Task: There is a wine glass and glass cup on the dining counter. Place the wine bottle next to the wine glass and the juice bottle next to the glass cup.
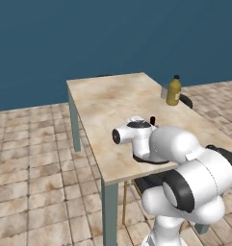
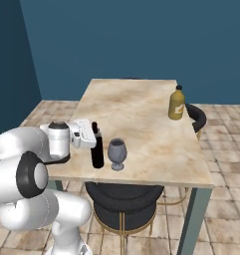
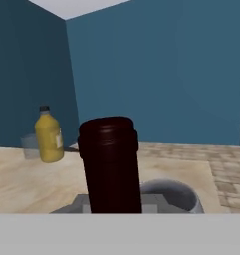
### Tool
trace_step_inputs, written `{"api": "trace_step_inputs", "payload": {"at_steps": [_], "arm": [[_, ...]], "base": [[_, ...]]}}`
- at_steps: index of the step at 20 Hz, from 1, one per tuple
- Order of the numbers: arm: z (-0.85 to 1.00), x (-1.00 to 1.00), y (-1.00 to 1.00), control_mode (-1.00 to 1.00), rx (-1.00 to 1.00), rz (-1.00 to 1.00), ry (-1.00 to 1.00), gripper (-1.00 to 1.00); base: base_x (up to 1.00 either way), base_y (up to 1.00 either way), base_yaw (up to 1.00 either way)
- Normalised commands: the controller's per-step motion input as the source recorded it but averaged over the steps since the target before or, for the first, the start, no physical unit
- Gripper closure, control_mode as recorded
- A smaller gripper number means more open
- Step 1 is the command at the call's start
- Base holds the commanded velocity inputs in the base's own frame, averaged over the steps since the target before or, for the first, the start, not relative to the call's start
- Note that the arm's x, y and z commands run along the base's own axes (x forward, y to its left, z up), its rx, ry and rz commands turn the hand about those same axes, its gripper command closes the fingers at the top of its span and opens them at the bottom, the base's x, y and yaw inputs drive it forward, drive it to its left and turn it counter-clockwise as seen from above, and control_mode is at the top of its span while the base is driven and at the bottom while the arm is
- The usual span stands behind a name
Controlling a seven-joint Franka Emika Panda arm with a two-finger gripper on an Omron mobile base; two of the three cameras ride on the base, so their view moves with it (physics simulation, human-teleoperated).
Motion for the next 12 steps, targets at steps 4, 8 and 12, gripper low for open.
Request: {"api": "trace_step_inputs", "payload": {"at_steps": [4,8,12], "arm": [[-0.22,0.0,-0.07,-1.0,0.0,0.0,0.0,-1.0],[-0.17,-0.03,-0.06,-1.0,0.0,0.0,0.0,-1.0],[-0.14,-0.05,-0.06,-1.0,0.0,0.0,0.0,-1.0]], "base": [[0.0,0.0,0.0],[0.0,0.0,0.0],[0.0,0.0,0.0]]}}
